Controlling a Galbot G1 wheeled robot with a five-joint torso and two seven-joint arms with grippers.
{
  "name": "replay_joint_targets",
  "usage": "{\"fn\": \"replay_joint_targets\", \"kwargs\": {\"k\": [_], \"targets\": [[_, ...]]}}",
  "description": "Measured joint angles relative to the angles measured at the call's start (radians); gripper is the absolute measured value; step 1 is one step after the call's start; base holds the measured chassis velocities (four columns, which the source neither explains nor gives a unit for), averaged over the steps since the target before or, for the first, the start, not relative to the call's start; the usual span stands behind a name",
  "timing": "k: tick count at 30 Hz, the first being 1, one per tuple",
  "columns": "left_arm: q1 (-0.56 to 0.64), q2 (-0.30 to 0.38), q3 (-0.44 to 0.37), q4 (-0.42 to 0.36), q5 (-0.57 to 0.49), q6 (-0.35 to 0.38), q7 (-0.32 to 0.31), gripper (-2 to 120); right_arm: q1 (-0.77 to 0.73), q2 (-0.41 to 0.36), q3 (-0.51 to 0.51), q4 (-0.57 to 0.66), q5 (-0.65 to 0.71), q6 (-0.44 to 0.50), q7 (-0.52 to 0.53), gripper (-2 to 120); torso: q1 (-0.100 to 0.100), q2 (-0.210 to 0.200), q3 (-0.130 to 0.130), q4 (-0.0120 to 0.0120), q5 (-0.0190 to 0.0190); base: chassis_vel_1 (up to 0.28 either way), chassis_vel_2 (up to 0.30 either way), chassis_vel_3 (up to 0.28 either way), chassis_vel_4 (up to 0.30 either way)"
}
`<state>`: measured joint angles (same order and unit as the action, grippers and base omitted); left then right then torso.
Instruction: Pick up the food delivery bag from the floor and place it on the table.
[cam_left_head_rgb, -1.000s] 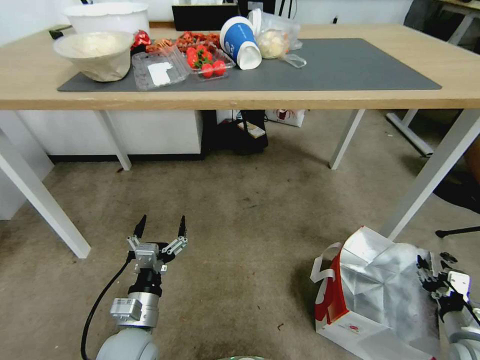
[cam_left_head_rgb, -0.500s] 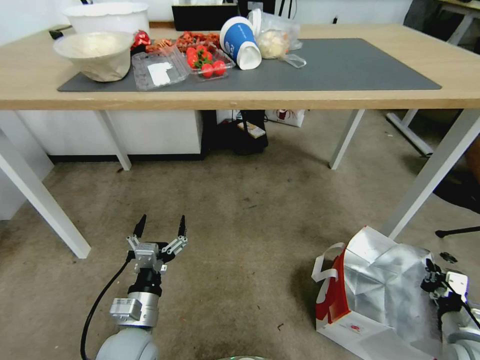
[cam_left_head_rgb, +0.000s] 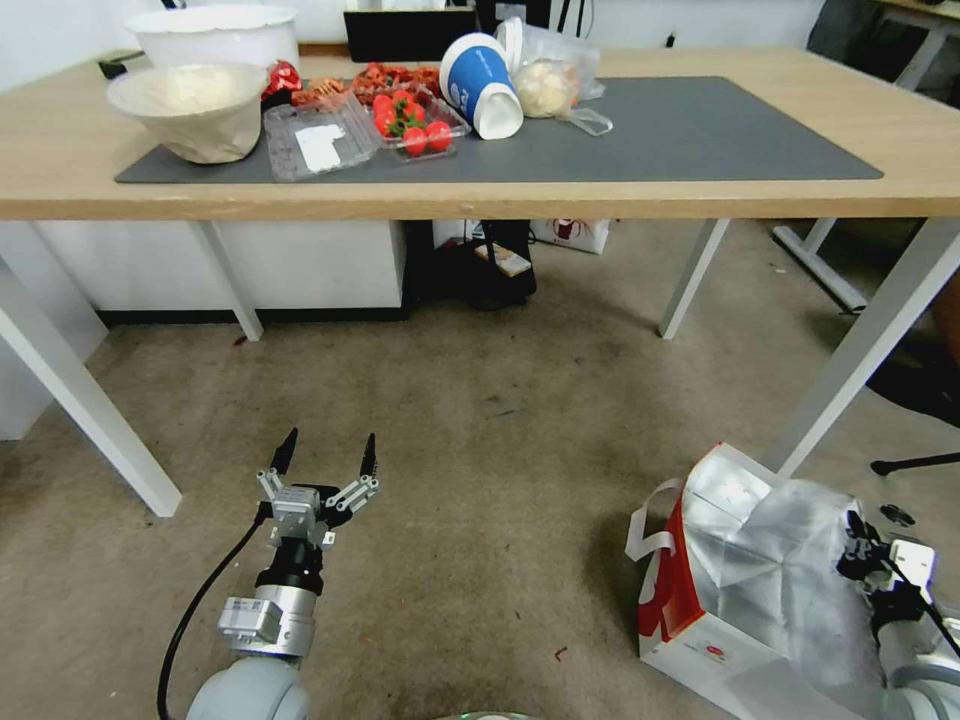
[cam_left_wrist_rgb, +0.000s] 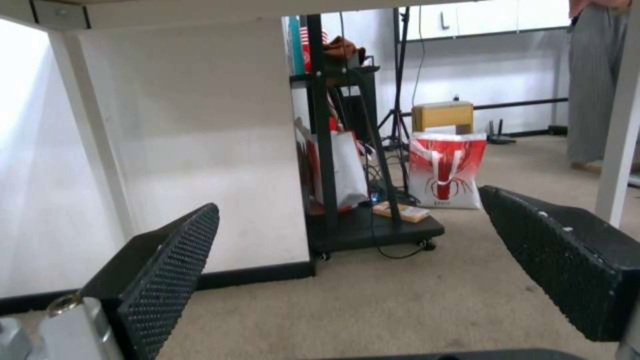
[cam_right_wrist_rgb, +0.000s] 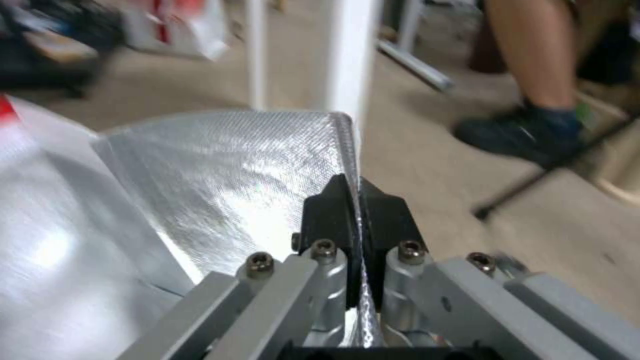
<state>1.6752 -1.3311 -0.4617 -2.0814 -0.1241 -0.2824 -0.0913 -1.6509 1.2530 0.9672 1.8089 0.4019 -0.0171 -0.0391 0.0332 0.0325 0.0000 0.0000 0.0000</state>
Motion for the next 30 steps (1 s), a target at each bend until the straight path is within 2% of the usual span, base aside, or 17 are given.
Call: {"fn": "replay_joint_targets", "kwargs": {"k": [3,5,14,17,26,30], "targets": [[-0.002,0.000,0.000,0.001,0.001,0.000,-0.001,98,-0.008,-0.006,-0.001,0.026,0.008,-0.005,-0.015,0,0.000,0.000,0.000,0.0001,-0.0002,0.000,0.000,0.000,0.000],[-0.006,0.001,-0.002,0.002,0.005,0.000,-0.007,98,-0.029,-0.028,-0.009,0.111,0.043,-0.037,-0.066,0,0.000,0.000,0.000,0.0001,-0.0001,0.000,0.000,0.000,0.000],[-0.014,0.008,-0.020,0.017,0.020,-0.030,-0.004,99,-0.049,-0.080,-0.027,0.277,0.095,-0.107,-0.161,0,0.000,0.000,0.000,0.0002,0.0001,0.000,0.000,0.000,0.000],[-0.021,0.024,-0.027,0.028,0.019,-0.050,-0.011,99,-0.065,-0.125,-0.020,0.347,0.120,-0.120,-0.199,0,0.000,0.000,0.000,0.0001,0.0001,0.000,0.000,0.000,0.000],[-0.030,0.026,-0.028,0.014,0.022,-0.048,-0.021,99,-0.063,-0.216,0.002,0.421,0.163,-0.102,-0.311,0,0.000,0.000,0.000,0.0001,0.0001,0.000,0.000,0.000,0.000],[-0.026,0.028,-0.032,0.011,0.027,-0.054,-0.025,99,-0.048,-0.244,0.020,0.448,0.252,-0.048,-0.400,0,0.000,0.000,0.000,0.0002,0.0002,0.000,0.000,0.000,0.000]]}}
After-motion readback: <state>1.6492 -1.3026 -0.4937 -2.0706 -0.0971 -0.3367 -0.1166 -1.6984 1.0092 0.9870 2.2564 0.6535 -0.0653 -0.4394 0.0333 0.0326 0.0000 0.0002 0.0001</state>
